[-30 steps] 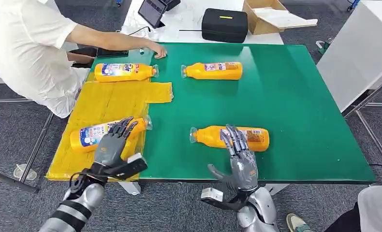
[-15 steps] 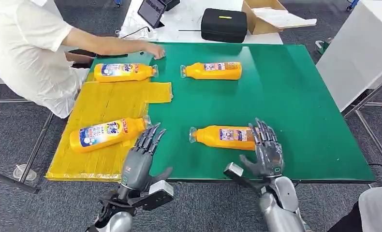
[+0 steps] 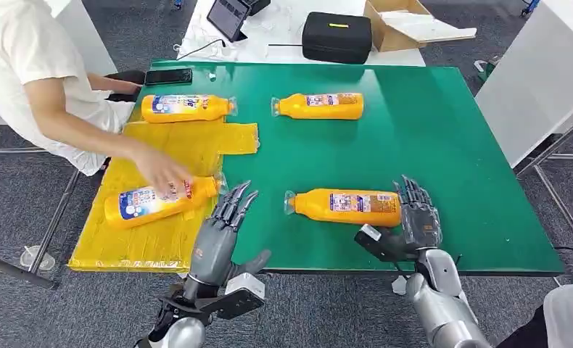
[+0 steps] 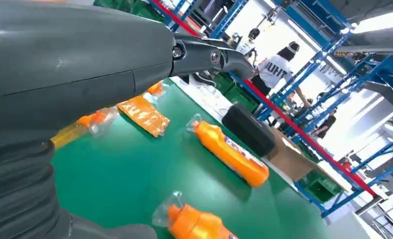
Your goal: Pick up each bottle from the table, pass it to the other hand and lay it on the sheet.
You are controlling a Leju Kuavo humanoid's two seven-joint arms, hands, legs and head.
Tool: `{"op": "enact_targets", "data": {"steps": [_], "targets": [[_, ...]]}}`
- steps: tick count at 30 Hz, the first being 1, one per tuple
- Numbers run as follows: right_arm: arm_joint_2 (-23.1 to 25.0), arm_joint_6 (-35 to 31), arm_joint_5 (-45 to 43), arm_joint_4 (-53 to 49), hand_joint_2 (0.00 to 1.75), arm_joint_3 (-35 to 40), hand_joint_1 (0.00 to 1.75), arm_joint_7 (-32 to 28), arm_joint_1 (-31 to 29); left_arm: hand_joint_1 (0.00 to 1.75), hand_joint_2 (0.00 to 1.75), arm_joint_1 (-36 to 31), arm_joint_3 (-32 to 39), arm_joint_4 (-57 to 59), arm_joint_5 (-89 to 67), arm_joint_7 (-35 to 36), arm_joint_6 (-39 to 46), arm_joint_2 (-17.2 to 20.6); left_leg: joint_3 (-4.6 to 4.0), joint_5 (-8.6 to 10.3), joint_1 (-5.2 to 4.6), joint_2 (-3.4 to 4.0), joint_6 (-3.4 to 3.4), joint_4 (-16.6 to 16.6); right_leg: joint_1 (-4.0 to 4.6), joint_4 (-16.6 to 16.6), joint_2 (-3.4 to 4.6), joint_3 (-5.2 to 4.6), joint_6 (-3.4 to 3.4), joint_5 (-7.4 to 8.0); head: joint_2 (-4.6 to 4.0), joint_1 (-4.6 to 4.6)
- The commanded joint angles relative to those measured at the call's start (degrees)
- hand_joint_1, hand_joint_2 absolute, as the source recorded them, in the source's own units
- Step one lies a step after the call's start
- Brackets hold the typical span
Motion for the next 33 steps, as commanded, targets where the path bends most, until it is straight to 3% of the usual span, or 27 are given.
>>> {"op": "enact_targets", "data": {"steps": [1,17,19,21,28,29,30,33], "targets": [[1.44,4.14,2.44,14.88,1.75,6.35,0.00,3.19,-11.67,0.00,1.75,-5.23,-2.89,4.05,2.77,-0.97,-1.77,-0.94,0.07,-0.03,-0.04,0.19,0.03,0.02,-0.02,0.03,0.15,0.01,-0.04,0.03,0.00,0.02],[2.22,6.39,4.10,16.91,1.75,8.72,0.00,4.50,-13.18,0.00,1.75,-6.02,-3.34,5.00,3.86,-1.65,-1.82,-1.40,0.19,0.01,-0.02,0.09,0.07,-0.02,0.00,-0.01,0.01,0.16,-0.03,-0.01,0.00,0.02],[2.52,7.77,3.92,17.37,1.75,9.05,0.00,4.17,-13.53,0.00,1.75,-6.19,-3.50,5.17,4.17,-1.91,-1.74,-1.47,0.49,-0.10,-0.09,0.13,0.13,-0.03,-0.04,0.03,-0.02,0.43,-0.10,-0.13,0.00,0.00],[3.33,8.87,4.26,17.80,1.75,9.89,0.00,4.33,-13.91,0.00,1.75,-6.41,-3.66,5.50,4.63,-2.18,-1.67,-1.71,0.15,0.01,-0.02,0.11,0.08,-0.01,0.00,-0.01,0.03,0.13,-0.03,0.01,0.00,0.00],[4.85,14.42,2.62,19.90,1.75,10.36,0.00,4.41,-14.57,0.00,1.75,-5.85,-3.48,5.74,7.10,-3.44,0.37,-3.33,0.26,-0.01,-0.03,0.13,0.08,-0.03,0.00,-0.02,0.03,0.22,-0.04,-0.02,0.00,0.00],[4.57,16.59,2.25,20.16,1.75,10.49,1.57,4.87,-14.77,0.00,1.75,-5.96,-3.62,5.76,7.47,-3.52,0.60,-3.11,0.19,0.01,-0.01,0.11,0.07,-0.02,0.01,-0.02,0.03,0.15,-0.03,0.00,0.00,0.02],[4.12,18.65,2.01,20.61,1.75,10.53,1.75,5.69,-14.92,0.00,1.75,-5.92,-3.52,5.60,7.96,-3.48,0.73,-2.85,0.35,-0.05,-0.04,0.12,0.09,-0.04,-0.01,-0.01,0.00,0.30,-0.06,-0.06,0.00,0.00],[3.04,21.76,1.56,21.39,1.75,10.50,1.75,7.02,-14.73,0.00,1.75,-5.79,-3.41,5.44,8.55,-3.40,0.60,-2.28,0.31,-0.01,-0.04,0.08,0.09,-0.05,-0.01,-0.02,-0.02,0.26,-0.05,-0.04,0.00,0.00]]}}
